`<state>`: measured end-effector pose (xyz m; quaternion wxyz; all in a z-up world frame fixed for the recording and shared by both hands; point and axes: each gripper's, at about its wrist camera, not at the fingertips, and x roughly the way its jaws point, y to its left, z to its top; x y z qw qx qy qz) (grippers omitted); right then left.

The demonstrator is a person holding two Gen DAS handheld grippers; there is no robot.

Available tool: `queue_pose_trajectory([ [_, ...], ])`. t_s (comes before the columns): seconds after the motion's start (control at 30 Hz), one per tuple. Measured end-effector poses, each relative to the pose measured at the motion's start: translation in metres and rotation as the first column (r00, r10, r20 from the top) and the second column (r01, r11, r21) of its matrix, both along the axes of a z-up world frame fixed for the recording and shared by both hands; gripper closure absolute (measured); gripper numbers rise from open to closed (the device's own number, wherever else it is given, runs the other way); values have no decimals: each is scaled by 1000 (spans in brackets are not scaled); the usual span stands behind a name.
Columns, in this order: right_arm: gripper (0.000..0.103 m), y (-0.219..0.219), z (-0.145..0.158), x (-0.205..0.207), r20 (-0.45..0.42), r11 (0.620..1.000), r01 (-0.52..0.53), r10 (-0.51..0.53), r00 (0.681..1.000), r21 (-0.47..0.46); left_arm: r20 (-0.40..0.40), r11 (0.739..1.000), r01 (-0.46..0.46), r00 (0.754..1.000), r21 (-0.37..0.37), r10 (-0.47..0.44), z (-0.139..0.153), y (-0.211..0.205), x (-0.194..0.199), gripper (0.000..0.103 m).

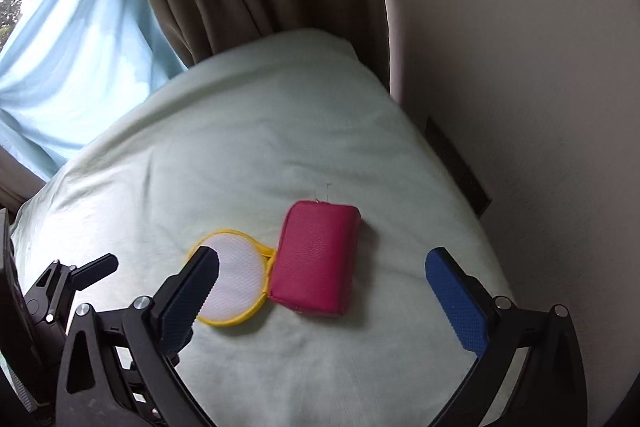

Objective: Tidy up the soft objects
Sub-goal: 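Move both tools toward the yellow mesh pad and pink pouch, then grasp the yellow mesh pad with left tool while right tool grasps the pink pouch, then carry the mesh pad and pink pouch over the box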

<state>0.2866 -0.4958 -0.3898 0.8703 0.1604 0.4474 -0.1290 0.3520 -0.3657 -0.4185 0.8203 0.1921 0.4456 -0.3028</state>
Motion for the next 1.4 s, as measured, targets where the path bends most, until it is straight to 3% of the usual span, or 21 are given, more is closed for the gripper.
queue_pose_trajectory([
  [0.47,1,-3,-70,36,-79,999,-25,28,997,31,-63,994,76,995,77,-71,-90,-39,27,0],
  [0.6,13,-6,-84,43,-111,998,-31,36,993,51,-59,990,83,995,110,-77,-101,-43,30,1],
  [0.7,27,-8,-89,44,-105,995,-36,46,993,93,-71,992,80,995,97,-73,-103,-42,35,12],
  [0.77,36,-4,-88,44,-99,995,-50,58,993,81,-70,994,66,996,87,-60,-101,-39,38,26],
  [0.83,39,-1,-86,44,-98,996,-57,63,993,66,-62,995,52,997,82,-47,-99,-36,41,50],
  [1.0,48,3,-81,43,-91,997,-58,63,994,51,-41,996,23,999,92,-19,-94,-32,52,81],
  [1.13,53,8,-75,43,-84,997,-59,62,995,42,-46,996,3,999,93,1,-81,-21,56,88],
  [1.4,56,13,-43,33,-48,998,-51,53,997,35,-12,998,0,1000,56,1,-43,-12,52,88],
])
